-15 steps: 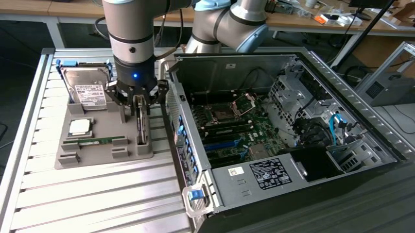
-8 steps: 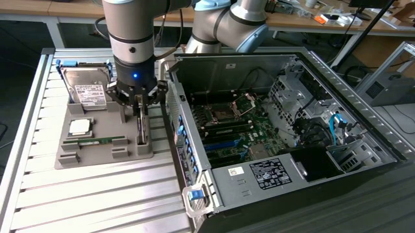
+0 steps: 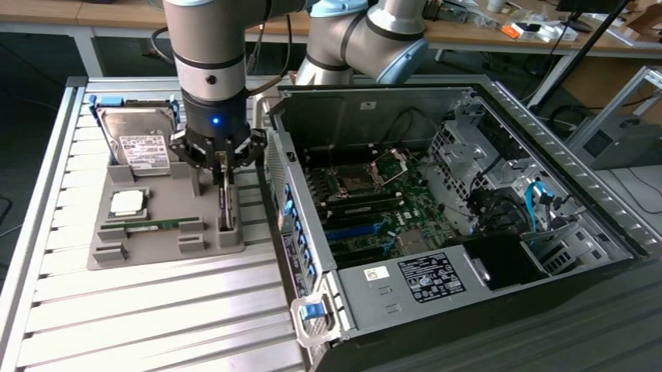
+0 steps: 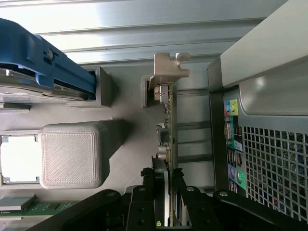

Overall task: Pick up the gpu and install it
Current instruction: 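Pick up the gpu and move the gpu toward the slot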

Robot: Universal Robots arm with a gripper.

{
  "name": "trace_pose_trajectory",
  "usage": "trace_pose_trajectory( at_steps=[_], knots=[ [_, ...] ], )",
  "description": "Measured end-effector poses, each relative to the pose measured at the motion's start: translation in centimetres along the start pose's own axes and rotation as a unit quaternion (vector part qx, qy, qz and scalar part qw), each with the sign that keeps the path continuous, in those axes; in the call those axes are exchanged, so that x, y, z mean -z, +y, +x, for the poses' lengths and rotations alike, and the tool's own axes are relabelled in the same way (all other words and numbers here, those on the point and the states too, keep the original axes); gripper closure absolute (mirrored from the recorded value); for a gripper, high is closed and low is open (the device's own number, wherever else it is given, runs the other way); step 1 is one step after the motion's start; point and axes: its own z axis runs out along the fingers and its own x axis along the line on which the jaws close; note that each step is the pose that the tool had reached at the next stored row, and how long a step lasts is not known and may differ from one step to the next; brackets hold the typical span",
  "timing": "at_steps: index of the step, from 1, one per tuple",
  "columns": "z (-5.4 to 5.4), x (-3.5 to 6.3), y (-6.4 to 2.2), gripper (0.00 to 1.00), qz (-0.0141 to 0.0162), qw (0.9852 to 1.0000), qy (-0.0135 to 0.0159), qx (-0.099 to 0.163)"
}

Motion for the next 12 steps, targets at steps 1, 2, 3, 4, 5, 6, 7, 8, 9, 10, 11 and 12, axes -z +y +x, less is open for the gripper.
trace_pose_trajectory(
  at_steps=[1,2,3,4,5,6,7,8,9,10,11,12],
  knots=[
    [0.00,0.00,0.00,0.73,0.0000,1.0000,0.0000,0.000],
    [0.00,0.00,0.00,0.73,0.0000,1.0000,0.0000,0.000],
    [0.00,0.00,0.00,0.73,0.0000,1.0000,0.0000,0.000],
    [0.00,0.00,0.00,0.73,0.0000,1.0000,0.0000,0.000],
    [0.00,0.00,0.00,0.73,0.0000,1.0000,0.0000,0.000],
    [0.00,0.00,0.00,0.73,0.0000,1.0000,0.0000,0.000],
    [0.00,0.00,0.00,0.73,0.0000,1.0000,0.0000,0.000],
    [0.00,0.00,0.00,0.73,0.0000,1.0000,0.0000,0.000],
    [0.00,0.00,0.00,0.73,0.0000,1.0000,0.0000,0.000],
    [0.00,0.01,0.00,0.73,-0.0001,1.0000,-0.0001,0.000],
    [0.00,0.04,0.01,0.73,-0.0001,1.0000,-0.0001,0.000],
    [0.00,0.12,0.01,0.73,0.0000,1.0000,0.0001,0.000]
  ],
)
